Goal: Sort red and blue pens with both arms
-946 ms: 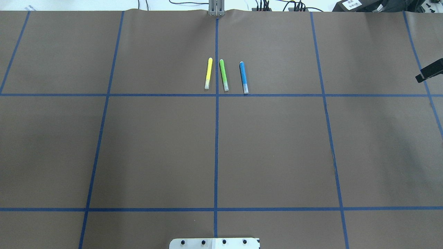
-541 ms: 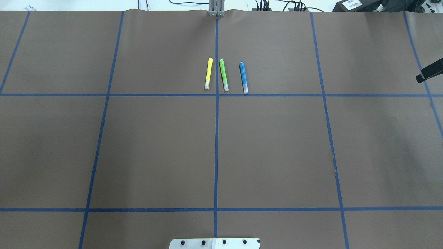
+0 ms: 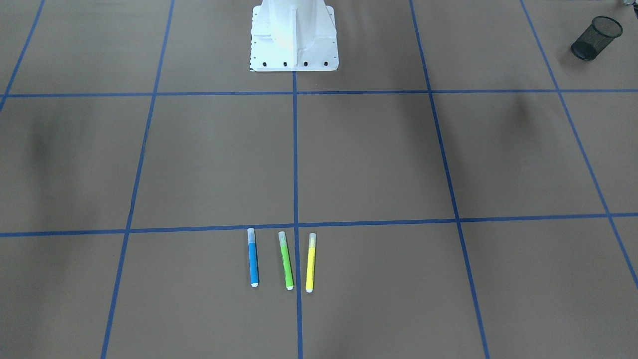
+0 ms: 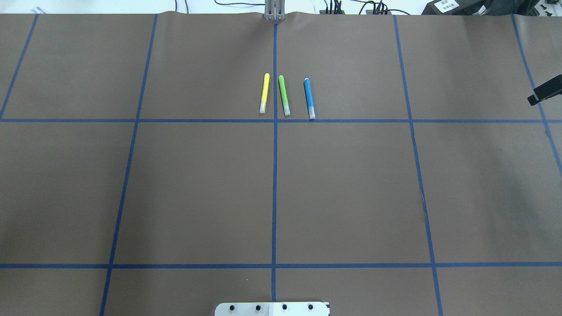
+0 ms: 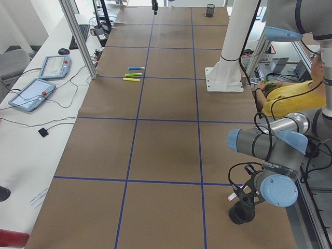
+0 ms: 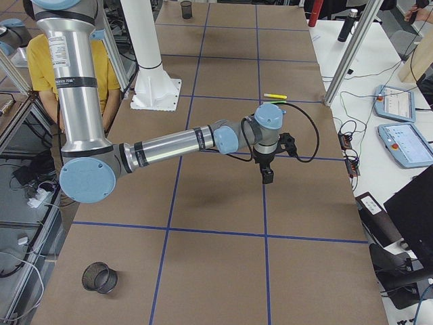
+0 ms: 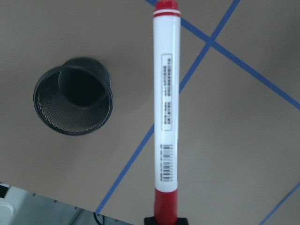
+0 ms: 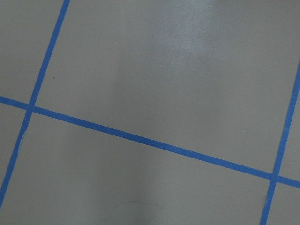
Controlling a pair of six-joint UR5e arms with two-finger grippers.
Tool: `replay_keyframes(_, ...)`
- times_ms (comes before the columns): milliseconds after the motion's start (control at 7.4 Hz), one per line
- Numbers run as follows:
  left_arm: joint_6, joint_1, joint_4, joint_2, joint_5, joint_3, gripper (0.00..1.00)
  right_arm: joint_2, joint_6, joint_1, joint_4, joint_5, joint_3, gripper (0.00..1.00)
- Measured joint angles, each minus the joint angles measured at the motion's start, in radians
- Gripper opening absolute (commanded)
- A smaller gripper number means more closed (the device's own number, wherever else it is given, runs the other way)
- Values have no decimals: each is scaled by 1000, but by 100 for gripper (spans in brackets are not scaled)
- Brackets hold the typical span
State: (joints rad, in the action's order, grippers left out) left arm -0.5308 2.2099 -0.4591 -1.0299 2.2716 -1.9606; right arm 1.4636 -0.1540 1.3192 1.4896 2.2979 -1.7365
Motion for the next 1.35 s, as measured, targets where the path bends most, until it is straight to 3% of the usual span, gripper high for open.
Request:
replay_keyframes(405, 9, 79, 205, -79, 2, 203, 0, -4, 1, 0, 0, 0, 5, 100)
replay_keyframes(811, 20, 85, 238, -162, 3, 451, 0, -8, 0, 0, 0, 0, 5, 100)
replay_keyframes(1351, 48, 86, 266, -177, 4, 562, 3, -9, -1, 0, 0, -1, 6, 100)
